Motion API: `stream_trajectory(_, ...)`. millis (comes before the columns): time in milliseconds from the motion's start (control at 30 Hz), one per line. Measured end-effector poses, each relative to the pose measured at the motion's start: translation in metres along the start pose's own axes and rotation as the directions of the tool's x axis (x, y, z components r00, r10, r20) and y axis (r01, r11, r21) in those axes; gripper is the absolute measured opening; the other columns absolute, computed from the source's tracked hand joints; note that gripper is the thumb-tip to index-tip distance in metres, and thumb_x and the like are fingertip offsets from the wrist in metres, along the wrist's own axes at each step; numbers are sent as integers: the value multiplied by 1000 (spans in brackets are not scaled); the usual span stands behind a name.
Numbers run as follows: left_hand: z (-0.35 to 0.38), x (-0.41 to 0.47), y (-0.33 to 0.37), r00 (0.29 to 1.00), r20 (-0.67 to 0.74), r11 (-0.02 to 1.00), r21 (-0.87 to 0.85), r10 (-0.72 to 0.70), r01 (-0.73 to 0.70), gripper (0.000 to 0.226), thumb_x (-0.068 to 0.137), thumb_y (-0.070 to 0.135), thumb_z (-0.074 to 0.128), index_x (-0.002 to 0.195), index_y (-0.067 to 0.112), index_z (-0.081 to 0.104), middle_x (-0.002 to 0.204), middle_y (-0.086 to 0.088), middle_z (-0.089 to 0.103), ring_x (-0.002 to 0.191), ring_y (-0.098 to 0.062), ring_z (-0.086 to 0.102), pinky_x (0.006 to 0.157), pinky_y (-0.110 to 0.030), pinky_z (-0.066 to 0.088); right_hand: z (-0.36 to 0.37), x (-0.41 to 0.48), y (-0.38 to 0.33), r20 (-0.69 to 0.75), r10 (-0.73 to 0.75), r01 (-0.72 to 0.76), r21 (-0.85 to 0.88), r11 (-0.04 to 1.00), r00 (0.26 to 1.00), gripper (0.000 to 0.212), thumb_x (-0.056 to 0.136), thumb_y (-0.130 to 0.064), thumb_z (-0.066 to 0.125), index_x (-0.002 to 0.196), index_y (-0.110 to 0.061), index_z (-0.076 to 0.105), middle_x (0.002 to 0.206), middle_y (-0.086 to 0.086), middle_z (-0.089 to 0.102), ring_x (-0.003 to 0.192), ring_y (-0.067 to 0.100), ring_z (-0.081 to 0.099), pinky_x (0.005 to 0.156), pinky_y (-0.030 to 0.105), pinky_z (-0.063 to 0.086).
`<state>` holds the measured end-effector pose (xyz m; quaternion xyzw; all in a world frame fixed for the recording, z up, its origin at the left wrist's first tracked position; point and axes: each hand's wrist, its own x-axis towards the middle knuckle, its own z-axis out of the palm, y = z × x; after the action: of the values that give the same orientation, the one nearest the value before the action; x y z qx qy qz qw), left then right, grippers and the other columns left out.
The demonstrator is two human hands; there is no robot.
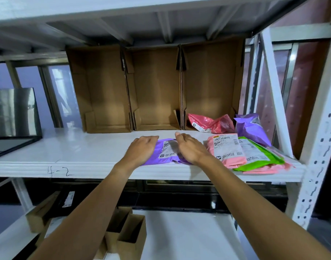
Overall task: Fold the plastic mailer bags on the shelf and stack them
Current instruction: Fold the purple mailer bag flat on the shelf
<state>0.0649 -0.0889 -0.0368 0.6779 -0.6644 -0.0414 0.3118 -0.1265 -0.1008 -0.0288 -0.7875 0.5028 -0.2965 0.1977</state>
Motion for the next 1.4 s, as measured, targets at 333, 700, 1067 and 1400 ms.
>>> stream_trajectory(333, 34, -10, 53, 961, 268, 997, 7, 70, -75, 60, 105, 25, 24, 161, 15, 6, 169, -2, 1, 154, -8, 2, 123, -26, 3, 3, 9, 5, -21, -24, 24, 15, 1000, 999, 34, 99, -28, 28, 108, -15, 59, 120, 11, 62, 111, 28, 55, 97, 44, 41)
stream_trajectory(700, 35, -4, 49, 956, 287, 998, 3, 54, -57, 54, 103, 47, 15, 155, 38, 28, 159, 10, 37, 141, -18, 41, 113, -37, 35, 2, 16, 4, 112, 32, -18, -121, 993, 993, 50, 106, -38, 14, 126, -17, 55, 138, 13, 54, 116, 29, 52, 89, 40, 34)
stream_trajectory(1067, 21, 13, 12, 933, 337, 981, 180, -125, 67, 66, 102, 51, 12, 148, 12, 36, 156, -15, 37, 144, -31, 36, 117, -48, 31, 3, 12, 6, 156, 11, 30, -254, 967, 988, 31, 102, -23, 27, 122, -12, 47, 139, 13, 47, 123, 29, 43, 100, 45, 36)
stream_trajectory(1400, -5, 19, 30, 929, 318, 912, 408, -188, 45, 52, 104, 50, 27, 133, 17, 55, 137, -12, 57, 115, -27, 56, 93, -36, 43, 3, 16, 7, 146, -8, 47, -266, 963, 989, 20, 101, -24, 27, 107, -18, 44, 131, 12, 50, 113, 26, 44, 93, 43, 34)
